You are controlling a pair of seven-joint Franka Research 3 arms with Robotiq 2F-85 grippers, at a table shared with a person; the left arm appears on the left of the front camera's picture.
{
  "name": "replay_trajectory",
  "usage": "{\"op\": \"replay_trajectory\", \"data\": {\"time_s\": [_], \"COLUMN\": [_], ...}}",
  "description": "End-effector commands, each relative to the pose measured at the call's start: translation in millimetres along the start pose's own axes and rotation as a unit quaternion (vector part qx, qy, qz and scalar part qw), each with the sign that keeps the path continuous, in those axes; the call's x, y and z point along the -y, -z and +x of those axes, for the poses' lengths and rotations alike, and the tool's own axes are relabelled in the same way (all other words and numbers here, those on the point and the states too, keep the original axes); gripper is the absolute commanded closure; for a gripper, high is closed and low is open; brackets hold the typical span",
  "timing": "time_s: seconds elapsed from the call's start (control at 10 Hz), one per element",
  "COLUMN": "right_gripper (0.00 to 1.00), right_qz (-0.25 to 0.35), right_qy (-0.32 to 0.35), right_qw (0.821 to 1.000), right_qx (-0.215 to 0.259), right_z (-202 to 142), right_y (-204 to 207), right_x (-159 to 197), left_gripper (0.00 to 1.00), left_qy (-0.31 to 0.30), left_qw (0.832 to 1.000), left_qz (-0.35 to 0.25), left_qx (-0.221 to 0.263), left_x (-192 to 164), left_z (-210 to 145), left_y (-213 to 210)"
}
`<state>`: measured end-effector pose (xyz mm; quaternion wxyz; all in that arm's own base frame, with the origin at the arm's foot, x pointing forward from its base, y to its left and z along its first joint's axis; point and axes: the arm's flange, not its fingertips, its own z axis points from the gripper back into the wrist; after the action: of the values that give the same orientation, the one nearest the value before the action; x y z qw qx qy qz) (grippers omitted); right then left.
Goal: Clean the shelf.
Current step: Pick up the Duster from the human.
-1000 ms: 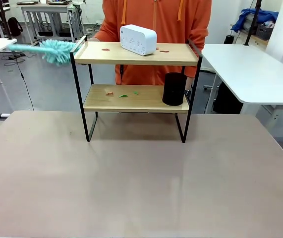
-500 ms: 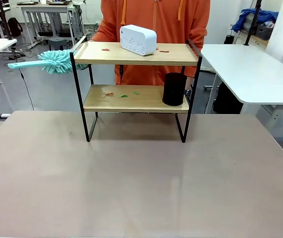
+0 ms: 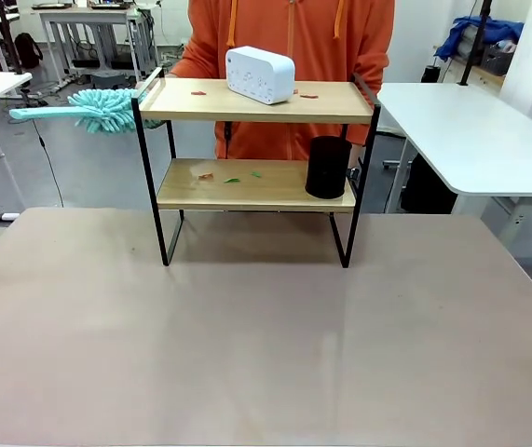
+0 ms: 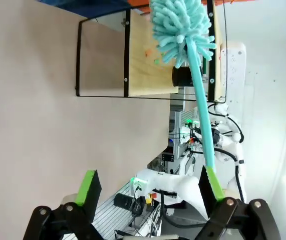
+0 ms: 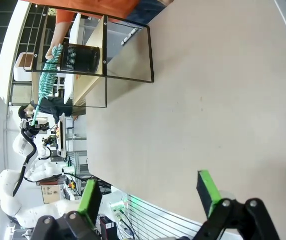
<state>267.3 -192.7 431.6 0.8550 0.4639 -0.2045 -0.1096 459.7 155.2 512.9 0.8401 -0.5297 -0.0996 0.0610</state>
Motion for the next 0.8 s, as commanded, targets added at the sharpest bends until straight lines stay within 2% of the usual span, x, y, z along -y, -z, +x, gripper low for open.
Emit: {"op": "replay_trajectory", "data": {"time_s": [0.0,0.2,0.4,0.6,0.7], "right_gripper": [0.0,0.0,0.0,0.0,0.0], "right_qz": [0.011,0.011,0.011,0.011,0.011], "right_qy": [-0.014,-0.014,-0.014,-0.014,-0.014], "right_qw": [1.0,1.0,1.0,1.0,1.0], "right_qx": [0.006,0.006,0.006,0.006,0.006], "right_z": [0.8,0.8,0.8,0.8,0.8], "right_y": [0.9,0.9,0.9,0.9,0.9], "right_x": [0.3,0.3,0.3,0.3,0.3], "left_gripper": [0.0,0.0,0.0,0.0,0.0], "left_qy": [-0.042,-0.091,-0.094,-0.095,-0.094], "left_qw": [0.998,0.991,0.99,0.991,0.991], "left_qz": [-0.049,-0.091,-0.1,-0.09,-0.093], "left_qx": [-0.013,-0.026,-0.037,-0.011,-0.015], "left_x": [8.5,14.4,21.2,30.0,33.0], "left_z": [24.9,52.4,56.9,58.9,58.7], "left_y": [15.4,27.6,44.6,60.2,62.1]}}
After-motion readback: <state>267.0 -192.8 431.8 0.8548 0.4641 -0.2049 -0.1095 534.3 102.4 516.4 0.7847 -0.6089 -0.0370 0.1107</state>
